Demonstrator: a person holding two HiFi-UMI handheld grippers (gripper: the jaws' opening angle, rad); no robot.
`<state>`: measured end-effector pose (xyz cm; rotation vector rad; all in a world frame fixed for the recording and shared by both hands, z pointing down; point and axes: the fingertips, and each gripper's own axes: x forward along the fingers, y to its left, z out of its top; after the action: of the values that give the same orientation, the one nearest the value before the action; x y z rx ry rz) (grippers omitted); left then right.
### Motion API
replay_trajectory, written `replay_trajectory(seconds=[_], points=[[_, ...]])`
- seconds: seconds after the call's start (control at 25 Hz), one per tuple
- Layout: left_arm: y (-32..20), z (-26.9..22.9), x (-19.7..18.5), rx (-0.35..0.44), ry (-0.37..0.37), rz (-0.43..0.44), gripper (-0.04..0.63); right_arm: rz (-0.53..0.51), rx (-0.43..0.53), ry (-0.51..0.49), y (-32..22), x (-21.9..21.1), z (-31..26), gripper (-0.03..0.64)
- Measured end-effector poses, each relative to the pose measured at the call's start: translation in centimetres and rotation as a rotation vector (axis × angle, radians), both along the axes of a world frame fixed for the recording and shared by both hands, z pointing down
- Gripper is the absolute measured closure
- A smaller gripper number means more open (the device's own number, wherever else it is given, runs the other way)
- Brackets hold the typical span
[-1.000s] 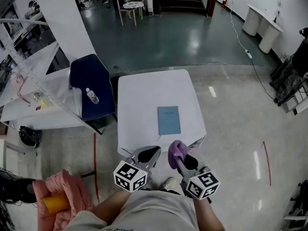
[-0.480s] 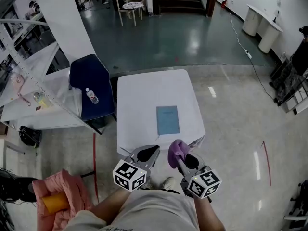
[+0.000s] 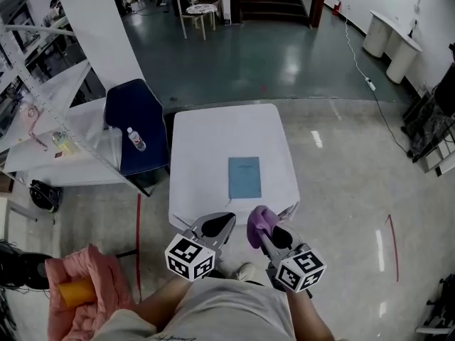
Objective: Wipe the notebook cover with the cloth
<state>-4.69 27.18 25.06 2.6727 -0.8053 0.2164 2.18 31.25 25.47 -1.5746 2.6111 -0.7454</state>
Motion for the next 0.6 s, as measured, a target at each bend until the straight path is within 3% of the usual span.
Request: replay_trajectory(seconds=[0.6], points=[[0.1,0.9,1.3,-0.014,-0.01,-0.019,0.595,-0.029,-0.02,0.002,0.1,1.3,1.1,0.508]])
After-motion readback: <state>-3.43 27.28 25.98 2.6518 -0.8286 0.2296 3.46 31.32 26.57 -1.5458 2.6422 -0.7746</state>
